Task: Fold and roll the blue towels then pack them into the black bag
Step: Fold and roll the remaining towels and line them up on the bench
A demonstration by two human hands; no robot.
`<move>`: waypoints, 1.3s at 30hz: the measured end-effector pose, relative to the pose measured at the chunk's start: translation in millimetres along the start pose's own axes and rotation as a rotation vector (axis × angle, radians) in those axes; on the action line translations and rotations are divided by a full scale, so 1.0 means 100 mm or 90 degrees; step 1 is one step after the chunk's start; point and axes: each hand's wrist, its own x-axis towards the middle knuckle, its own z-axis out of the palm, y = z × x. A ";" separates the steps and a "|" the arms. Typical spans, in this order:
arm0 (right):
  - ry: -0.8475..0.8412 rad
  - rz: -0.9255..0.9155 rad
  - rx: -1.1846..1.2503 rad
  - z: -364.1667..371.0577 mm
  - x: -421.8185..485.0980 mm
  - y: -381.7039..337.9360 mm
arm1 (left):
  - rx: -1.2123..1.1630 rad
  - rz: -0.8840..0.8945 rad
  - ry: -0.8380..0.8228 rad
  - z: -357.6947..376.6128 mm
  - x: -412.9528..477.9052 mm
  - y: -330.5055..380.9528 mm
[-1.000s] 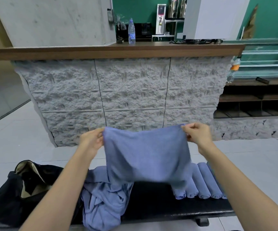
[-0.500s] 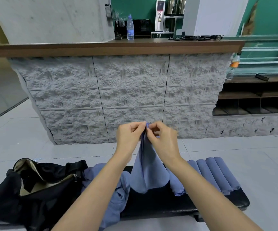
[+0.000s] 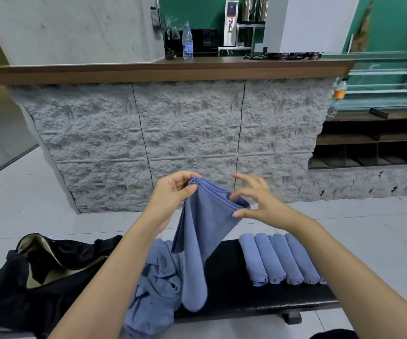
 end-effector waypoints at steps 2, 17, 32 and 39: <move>-0.052 -0.008 -0.087 0.04 0.02 0.06 | 0.007 0.002 0.029 -0.10 0.01 -0.02; 0.074 0.195 -0.042 0.15 0.04 0.24 | 0.233 -0.069 0.034 -0.24 0.01 -0.52; -0.119 0.285 0.208 0.08 0.13 0.47 | 0.165 -0.269 -0.066 -0.40 0.13 -0.73; 0.167 0.295 -0.002 0.51 0.63 0.83 | 0.207 -0.154 0.099 -0.31 0.57 -1.17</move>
